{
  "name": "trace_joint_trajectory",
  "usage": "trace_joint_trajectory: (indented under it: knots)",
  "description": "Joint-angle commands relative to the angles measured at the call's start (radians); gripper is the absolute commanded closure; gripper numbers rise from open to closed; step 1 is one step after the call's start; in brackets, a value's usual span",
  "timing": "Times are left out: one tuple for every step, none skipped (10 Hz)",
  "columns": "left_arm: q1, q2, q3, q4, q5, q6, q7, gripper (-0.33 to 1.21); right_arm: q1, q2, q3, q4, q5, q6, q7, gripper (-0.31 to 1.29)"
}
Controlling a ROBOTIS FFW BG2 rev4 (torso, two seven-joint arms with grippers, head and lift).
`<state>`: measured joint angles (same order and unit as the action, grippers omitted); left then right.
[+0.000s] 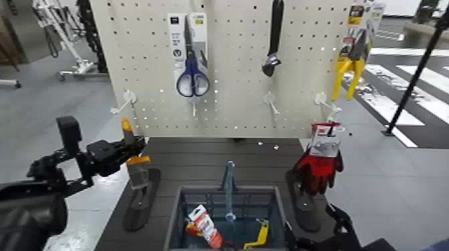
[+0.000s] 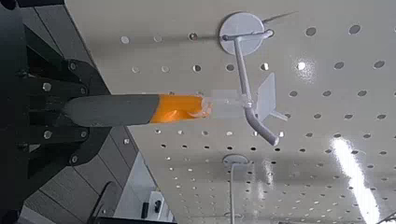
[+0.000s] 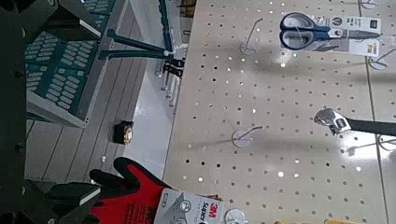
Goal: Put the yellow paint brush into the crate.
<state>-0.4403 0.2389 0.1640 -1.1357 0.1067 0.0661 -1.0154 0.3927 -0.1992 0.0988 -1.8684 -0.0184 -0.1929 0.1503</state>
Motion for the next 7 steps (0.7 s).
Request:
trace_joint_trajectory:
  knots:
    - [0.000,-0.001,0.000,-0.001,0.004,0.001,0.000,1.18,0.000,0.001,-0.001,0.000,0.000,-0.002,0.002,0.15]
    - [-0.001,-0.003,0.000,-0.003,0.007,0.001,0.000,1.18,0.000,0.001,-0.001,0.000,0.000,-0.002,0.002,0.15]
    - [0.002,-0.006,0.003,-0.009,0.018,0.001,0.000,1.18,0.002,0.000,-0.002,-0.002,0.000,-0.003,0.002,0.15]
    - [0.015,-0.012,0.006,-0.052,0.027,0.012,-0.003,1.18,0.006,0.000,-0.010,-0.005,0.000,-0.007,0.002,0.15]
    - [0.051,-0.024,0.031,-0.165,0.021,0.060,-0.012,1.18,0.012,-0.002,-0.013,-0.011,0.002,-0.007,0.002,0.15]
    - [0.101,-0.043,0.060,-0.305,0.027,0.127,-0.035,1.18,0.020,0.000,-0.021,-0.015,0.003,-0.007,0.002,0.15]
    - [0.160,-0.061,0.091,-0.452,0.036,0.189,-0.037,1.18,0.025,0.004,-0.025,-0.020,0.009,-0.005,0.002,0.15]
